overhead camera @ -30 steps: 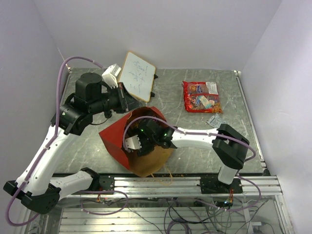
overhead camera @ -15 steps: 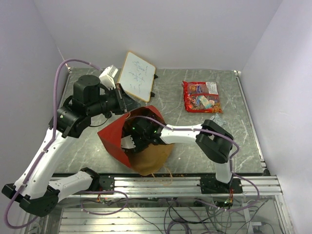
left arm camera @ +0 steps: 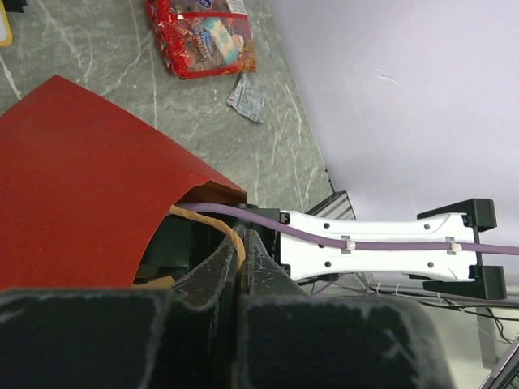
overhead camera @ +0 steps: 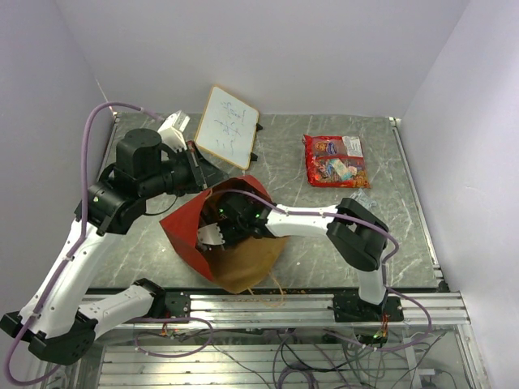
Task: Take the snacks out of the paper bag
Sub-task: Take out the snack from the paper bag.
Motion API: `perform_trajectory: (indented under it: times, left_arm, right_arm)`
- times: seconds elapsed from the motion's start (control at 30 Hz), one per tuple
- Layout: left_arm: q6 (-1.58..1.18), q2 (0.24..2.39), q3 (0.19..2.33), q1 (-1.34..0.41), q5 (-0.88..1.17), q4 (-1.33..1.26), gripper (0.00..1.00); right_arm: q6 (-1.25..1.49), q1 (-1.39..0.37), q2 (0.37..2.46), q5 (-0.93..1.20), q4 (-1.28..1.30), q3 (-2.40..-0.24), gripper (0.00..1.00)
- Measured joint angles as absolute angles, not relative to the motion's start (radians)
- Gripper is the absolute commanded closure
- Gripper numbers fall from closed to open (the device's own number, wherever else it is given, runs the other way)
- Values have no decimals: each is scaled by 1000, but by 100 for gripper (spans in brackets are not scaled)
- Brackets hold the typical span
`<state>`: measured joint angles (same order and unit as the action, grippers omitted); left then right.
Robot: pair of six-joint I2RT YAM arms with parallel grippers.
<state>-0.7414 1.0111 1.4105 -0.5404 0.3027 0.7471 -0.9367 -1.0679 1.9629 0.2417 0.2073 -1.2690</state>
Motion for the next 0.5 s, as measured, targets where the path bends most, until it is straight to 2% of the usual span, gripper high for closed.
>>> perform_trajectory:
  times: [0.2, 0.5]
  left_arm:
    - [-735, 1007, 1411, -540, 288, 755, 93]
    - [-714, 1010, 1416, -540, 264, 774, 93]
  right_arm:
    - [-905, -1068, 1918, 283, 264, -1268, 100]
    - [-806, -1068, 1721, 371, 301, -1227, 100]
